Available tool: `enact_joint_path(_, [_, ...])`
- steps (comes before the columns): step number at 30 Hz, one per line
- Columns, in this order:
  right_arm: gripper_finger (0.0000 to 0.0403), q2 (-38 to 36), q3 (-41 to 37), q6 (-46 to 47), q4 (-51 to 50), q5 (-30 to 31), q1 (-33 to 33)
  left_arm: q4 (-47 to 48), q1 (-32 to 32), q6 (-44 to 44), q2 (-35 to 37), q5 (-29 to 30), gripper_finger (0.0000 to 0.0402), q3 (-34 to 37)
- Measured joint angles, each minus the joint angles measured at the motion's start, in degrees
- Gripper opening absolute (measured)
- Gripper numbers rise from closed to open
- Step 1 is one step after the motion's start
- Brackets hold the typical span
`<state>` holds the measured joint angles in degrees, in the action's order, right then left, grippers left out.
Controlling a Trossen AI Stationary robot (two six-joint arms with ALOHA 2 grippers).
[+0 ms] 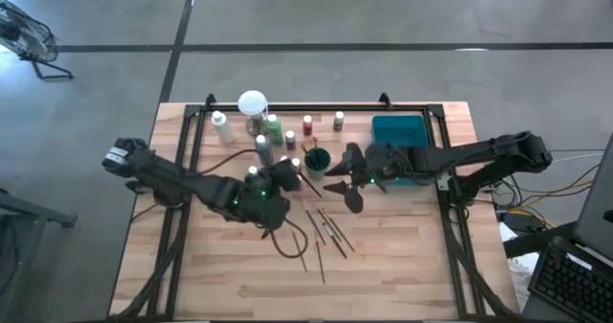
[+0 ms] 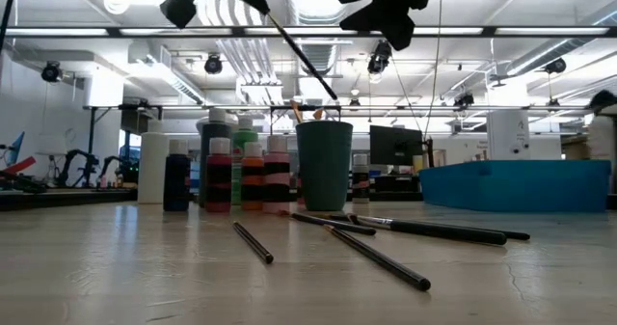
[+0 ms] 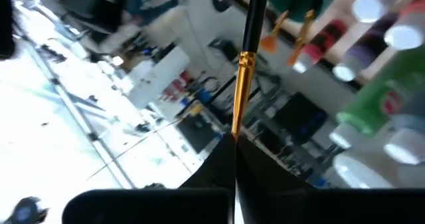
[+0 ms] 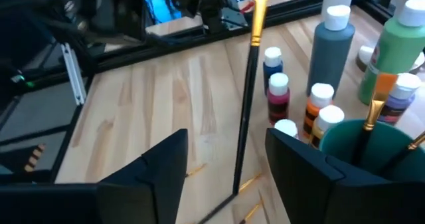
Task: Pick & Place Paint Supplies
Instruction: Put the gold paint brush into the green cup
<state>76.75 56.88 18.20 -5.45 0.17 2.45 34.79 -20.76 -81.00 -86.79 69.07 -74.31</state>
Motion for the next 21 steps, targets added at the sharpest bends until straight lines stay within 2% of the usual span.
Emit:
enact_joint_path(5, [0.0195,0.0,0.0,-0.5,3.1,-1.2,-1.5,-5.9,-1.9,-5.1,0.1,0.5,0.0,0.3])
enact_joint_path(12, [0.0178,0.9,0.0,-0.5,7.3,-6.9,-3.3,-15.0,-2.4,-12.4,0.1,-0.9,0.0,0.5])
enact_joint_path(21, [0.016,2.9,0.0,-0.2,9.7,-9.3,-3.4,-19.5,-2.4,-17.0,0.1,-4.5,0.0,0.5])
